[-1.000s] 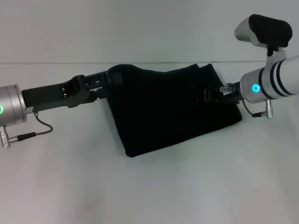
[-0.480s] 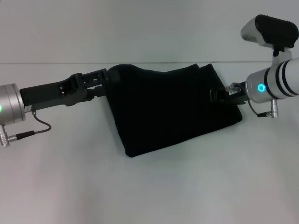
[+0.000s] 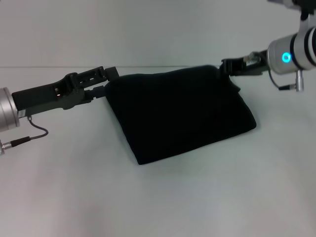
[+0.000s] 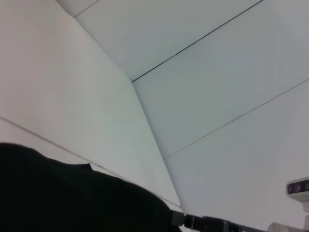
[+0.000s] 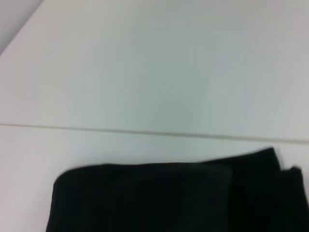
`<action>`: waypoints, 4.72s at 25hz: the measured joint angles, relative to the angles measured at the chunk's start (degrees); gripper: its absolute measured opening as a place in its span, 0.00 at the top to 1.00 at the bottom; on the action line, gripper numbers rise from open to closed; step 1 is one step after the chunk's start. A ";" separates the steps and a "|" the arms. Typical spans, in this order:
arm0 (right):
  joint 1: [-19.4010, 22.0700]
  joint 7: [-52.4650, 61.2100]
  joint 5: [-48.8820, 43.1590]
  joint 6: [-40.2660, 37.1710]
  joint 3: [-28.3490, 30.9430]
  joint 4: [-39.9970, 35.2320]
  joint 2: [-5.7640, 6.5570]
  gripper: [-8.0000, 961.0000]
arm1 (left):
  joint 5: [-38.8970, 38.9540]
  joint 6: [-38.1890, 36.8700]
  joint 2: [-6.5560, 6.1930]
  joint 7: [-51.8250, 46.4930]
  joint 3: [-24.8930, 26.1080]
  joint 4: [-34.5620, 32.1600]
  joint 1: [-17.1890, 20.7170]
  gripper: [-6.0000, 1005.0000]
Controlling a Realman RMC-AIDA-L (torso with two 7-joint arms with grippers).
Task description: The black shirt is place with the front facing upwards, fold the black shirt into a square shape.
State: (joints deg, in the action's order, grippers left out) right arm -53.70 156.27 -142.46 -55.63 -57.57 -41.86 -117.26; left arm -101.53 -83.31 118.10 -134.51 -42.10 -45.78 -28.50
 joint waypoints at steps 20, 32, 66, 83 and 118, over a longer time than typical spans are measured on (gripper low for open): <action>-0.01 3.23 -13.95 7.68 -0.80 8.04 -1.46 0.90 | 1.17 0.39 0.41 0.22 -0.01 0.04 -0.05 0.05; -1.16 3.47 -16.90 5.68 -0.85 8.76 -1.46 0.88 | 1.33 0.56 0.56 0.25 0.00 0.94 -0.06 0.05; 32.07 -38.89 51.11 -32.47 29.35 11.40 6.59 0.10 | -8.13 7.43 5.72 -3.45 -1.41 16.01 -1.21 0.06; 31.66 -38.50 50.35 -34.58 30.82 12.06 6.38 0.05 | -8.33 16.17 5.71 -6.42 -1.59 21.17 -2.81 0.18; 32.52 -38.23 50.09 -34.96 31.34 12.42 6.32 0.05 | -7.62 20.54 5.83 -6.24 -1.86 24.72 -5.23 0.44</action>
State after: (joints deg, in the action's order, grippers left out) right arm -21.18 118.05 -92.37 -90.59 -26.23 -29.45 -110.94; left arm -109.15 -62.77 123.93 -140.75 -43.95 -21.07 -33.73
